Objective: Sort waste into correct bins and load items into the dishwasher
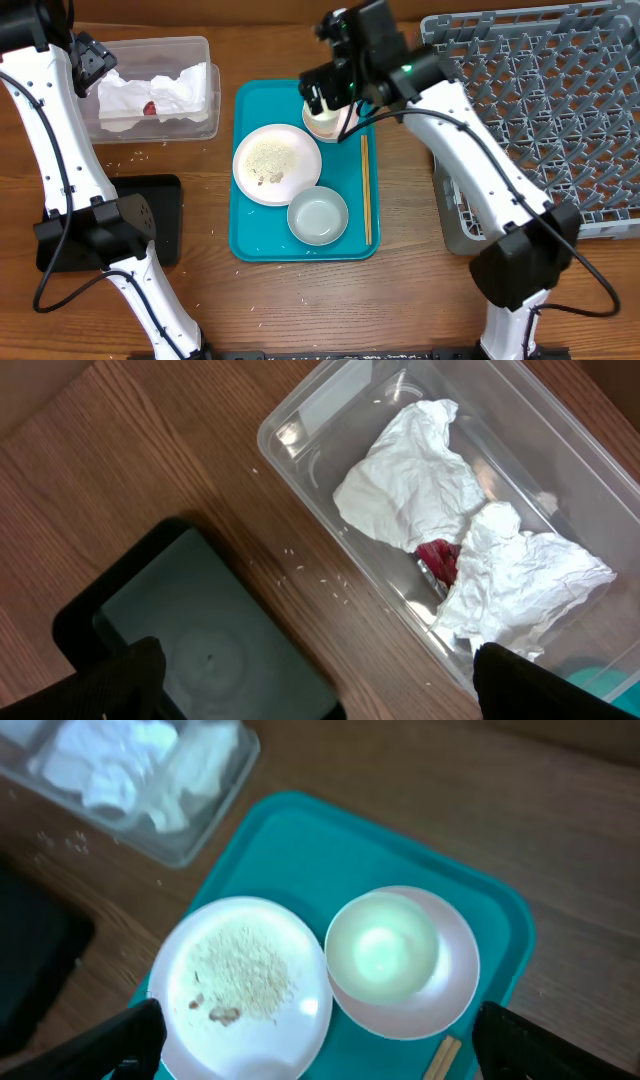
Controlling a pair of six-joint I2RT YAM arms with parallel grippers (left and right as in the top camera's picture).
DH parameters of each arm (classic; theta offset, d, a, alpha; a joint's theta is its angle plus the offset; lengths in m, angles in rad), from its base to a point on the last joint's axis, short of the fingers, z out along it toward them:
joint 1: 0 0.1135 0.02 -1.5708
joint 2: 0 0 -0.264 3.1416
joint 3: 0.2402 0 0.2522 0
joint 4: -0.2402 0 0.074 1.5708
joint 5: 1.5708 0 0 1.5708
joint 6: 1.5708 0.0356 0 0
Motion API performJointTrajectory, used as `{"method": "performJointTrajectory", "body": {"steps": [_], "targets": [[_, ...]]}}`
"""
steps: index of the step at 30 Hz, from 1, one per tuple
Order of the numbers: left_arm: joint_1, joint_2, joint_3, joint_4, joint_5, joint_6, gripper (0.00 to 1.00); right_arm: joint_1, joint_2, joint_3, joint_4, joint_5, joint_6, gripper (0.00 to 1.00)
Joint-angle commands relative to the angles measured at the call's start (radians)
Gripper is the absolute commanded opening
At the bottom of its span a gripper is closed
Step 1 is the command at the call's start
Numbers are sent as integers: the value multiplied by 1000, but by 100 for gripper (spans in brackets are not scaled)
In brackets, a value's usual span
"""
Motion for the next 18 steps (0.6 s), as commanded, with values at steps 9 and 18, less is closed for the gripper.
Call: {"method": "performJointTrajectory", "body": {"steps": [9, 18], "targets": [[-7, -6, -3, 1, -3, -12, 100, 80, 87, -10, 137, 73, -39, 98], [-7, -6, -3, 1, -3, -12, 100, 80, 212, -10, 185, 84, -36, 56]]}}
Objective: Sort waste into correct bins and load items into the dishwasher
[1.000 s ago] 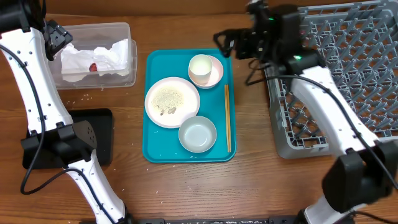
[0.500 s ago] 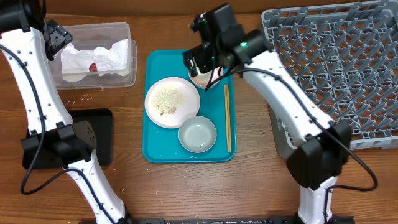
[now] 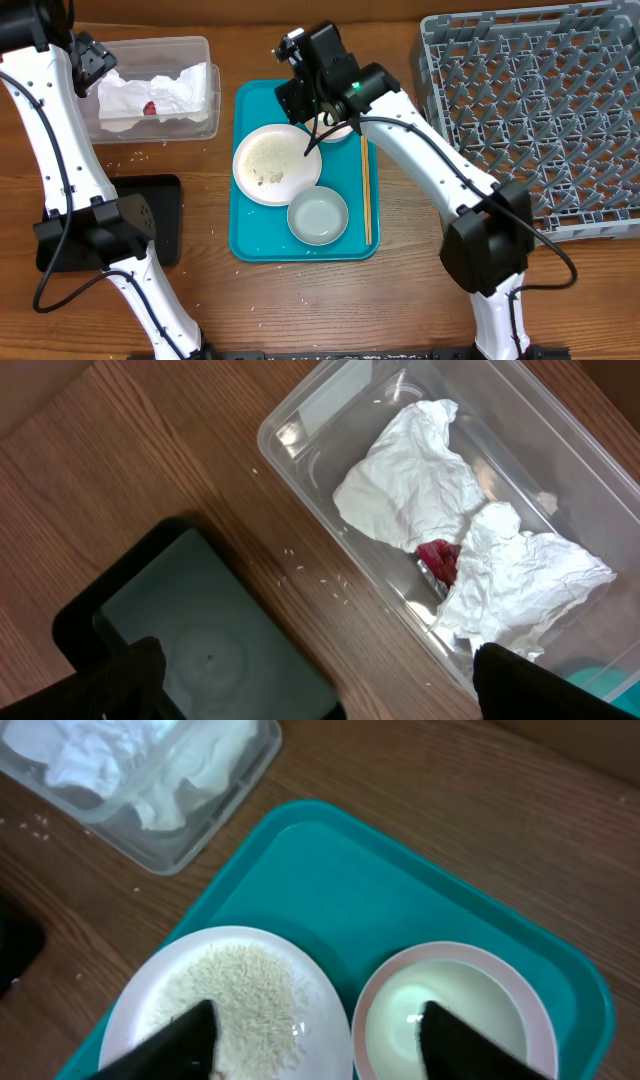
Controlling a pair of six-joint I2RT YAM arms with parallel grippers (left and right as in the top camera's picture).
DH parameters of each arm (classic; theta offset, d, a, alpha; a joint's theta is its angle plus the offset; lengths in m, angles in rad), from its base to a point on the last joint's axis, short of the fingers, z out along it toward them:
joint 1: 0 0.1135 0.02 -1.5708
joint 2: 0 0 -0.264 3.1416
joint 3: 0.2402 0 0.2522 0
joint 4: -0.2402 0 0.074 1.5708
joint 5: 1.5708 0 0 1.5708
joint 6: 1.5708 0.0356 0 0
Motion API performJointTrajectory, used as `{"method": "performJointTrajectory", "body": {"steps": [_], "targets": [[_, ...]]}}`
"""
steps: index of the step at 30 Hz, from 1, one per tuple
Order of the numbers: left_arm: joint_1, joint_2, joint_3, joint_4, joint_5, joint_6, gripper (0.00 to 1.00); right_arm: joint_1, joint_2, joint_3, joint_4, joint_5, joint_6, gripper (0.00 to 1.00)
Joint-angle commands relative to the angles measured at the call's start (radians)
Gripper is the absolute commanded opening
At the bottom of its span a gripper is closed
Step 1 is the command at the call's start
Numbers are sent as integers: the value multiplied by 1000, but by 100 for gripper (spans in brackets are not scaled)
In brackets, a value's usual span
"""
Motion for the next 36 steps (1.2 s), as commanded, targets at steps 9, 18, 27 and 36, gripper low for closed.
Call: {"method": "performJointTrajectory", "body": {"steps": [9, 18, 27, 36], "targets": [[-7, -6, -3, 1, -3, -12, 100, 7, 121, -1, 5, 134, 55, 54], [-7, -6, -3, 1, -3, -12, 100, 9, 121, -1, -3, 134, 56, 30], [-7, -6, -3, 1, -3, -12, 100, 21, 106, 34, -14, 134, 94, 4], [-7, -6, -3, 1, -3, -12, 100, -12, 8, 74, -50, 175, 133, 4]]}}
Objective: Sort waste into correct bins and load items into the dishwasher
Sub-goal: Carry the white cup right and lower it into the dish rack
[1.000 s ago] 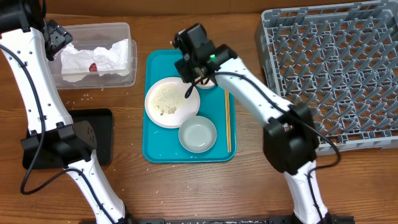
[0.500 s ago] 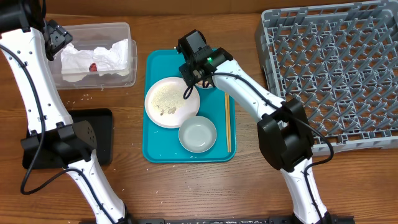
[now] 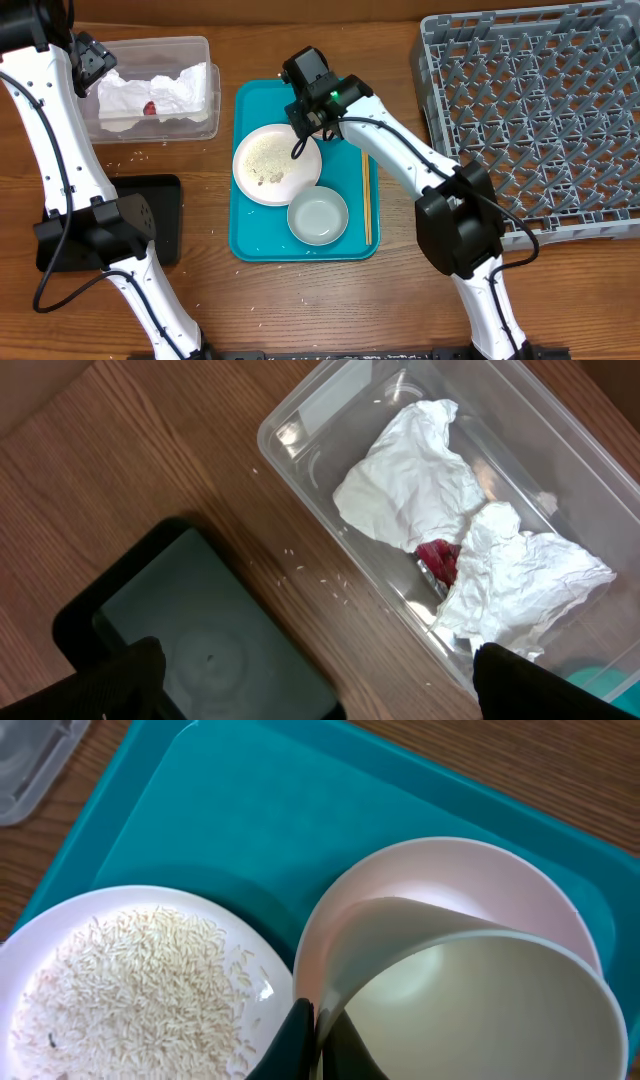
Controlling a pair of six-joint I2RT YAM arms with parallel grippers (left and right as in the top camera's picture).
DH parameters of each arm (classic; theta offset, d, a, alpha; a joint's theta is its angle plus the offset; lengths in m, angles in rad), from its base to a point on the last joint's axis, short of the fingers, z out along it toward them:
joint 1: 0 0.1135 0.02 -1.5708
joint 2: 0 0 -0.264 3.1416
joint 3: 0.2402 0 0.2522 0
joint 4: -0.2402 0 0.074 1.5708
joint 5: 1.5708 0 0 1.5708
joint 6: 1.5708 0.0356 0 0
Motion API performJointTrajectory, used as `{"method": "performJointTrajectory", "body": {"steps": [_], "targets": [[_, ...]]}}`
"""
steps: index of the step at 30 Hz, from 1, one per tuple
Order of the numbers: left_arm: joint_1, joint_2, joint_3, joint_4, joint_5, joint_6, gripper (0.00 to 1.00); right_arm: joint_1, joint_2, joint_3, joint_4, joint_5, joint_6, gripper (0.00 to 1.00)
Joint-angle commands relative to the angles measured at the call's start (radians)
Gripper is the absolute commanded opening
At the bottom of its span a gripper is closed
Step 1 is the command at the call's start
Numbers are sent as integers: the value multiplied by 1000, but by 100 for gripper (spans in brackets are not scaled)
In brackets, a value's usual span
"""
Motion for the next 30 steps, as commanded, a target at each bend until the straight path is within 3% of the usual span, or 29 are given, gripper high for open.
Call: {"method": "performJointTrajectory", "body": {"steps": [1, 9, 13, 20, 23, 26, 30], "targets": [[-7, -6, -3, 1, -3, -12, 100, -37, -131, 61, 5, 59, 50, 4], [-7, -6, -3, 1, -3, -12, 100, -279, -311, 79, -19, -18, 64, 4], [-7, -6, -3, 1, -3, -12, 100, -485, -319, 75, -46, -238, 64, 4], [-7, -6, -3, 1, -3, -12, 100, -842, -205, 63, -34, -933, 60, 4], [-7, -6, -3, 1, -3, -12, 100, -933, -133, 63, -3, -1125, 61, 4], [-7, -6, -3, 1, -3, -12, 100, -990, -62, 63, 43, -1261, 66, 4], [-7, -6, -3, 1, -3, -12, 100, -1037, 16, 63, 84, -1285, 171, 4]]}}
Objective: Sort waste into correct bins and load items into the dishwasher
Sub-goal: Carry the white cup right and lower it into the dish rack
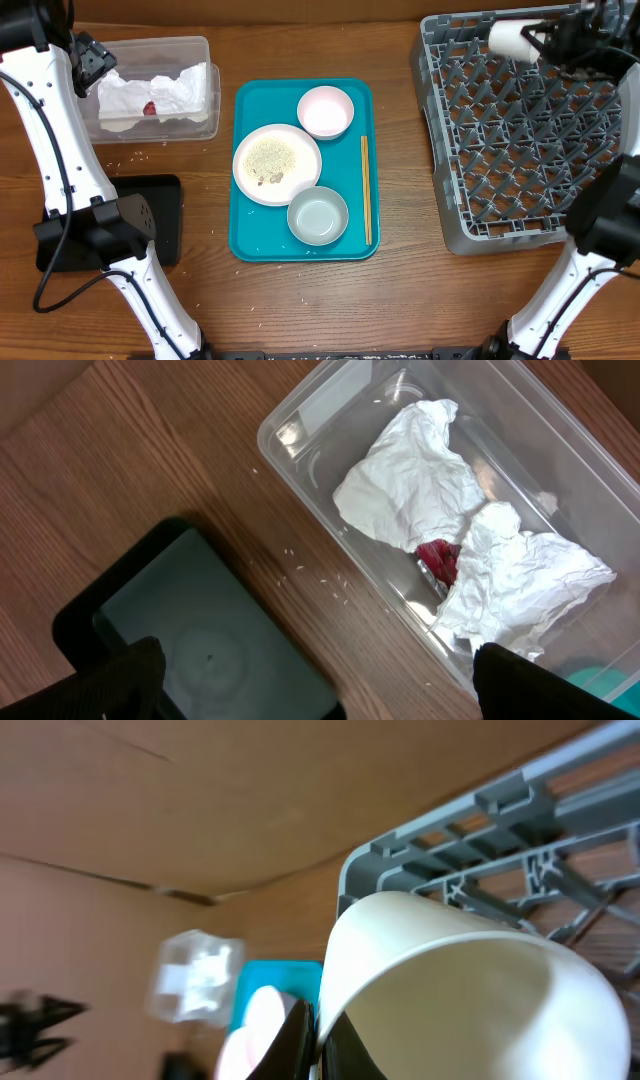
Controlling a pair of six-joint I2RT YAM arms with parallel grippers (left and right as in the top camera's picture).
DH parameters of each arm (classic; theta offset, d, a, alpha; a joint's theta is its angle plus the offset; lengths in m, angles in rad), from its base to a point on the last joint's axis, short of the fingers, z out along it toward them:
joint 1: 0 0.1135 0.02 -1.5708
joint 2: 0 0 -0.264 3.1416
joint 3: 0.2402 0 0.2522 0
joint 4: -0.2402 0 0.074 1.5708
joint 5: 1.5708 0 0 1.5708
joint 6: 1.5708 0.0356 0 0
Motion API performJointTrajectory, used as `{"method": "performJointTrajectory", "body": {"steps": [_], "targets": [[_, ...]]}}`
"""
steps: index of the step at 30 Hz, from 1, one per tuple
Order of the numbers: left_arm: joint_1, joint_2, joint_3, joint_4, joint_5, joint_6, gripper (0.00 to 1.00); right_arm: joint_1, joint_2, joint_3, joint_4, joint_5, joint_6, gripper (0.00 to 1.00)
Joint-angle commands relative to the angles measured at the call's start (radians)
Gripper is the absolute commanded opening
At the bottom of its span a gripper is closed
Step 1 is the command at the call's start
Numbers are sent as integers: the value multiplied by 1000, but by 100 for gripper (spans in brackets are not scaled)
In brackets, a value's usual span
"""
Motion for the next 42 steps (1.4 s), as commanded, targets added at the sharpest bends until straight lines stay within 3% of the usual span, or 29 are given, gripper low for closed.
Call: {"method": "performJointTrajectory", "body": {"steps": [1, 7, 14, 32, 36, 42], "targets": [[-7, -6, -3, 1, -3, -12, 100, -23, 50, -2, 22, -154, 83, 4], [-7, -6, -3, 1, -3, -12, 100, -54, 118, -2, 94, -229, 126, 4], [-7, -6, -3, 1, -3, -12, 100, -76, 121, -2, 102, -220, 150, 8], [-7, -6, -3, 1, -3, -12, 100, -72, 187, -2, 129, -148, 191, 6], [-7, -6, -3, 1, -3, -12, 100, -80, 193, -2, 122, -103, 191, 17], [-7, -6, -3, 1, -3, -12, 100, -118, 182, 0, 108, -103, 198, 19]]}}
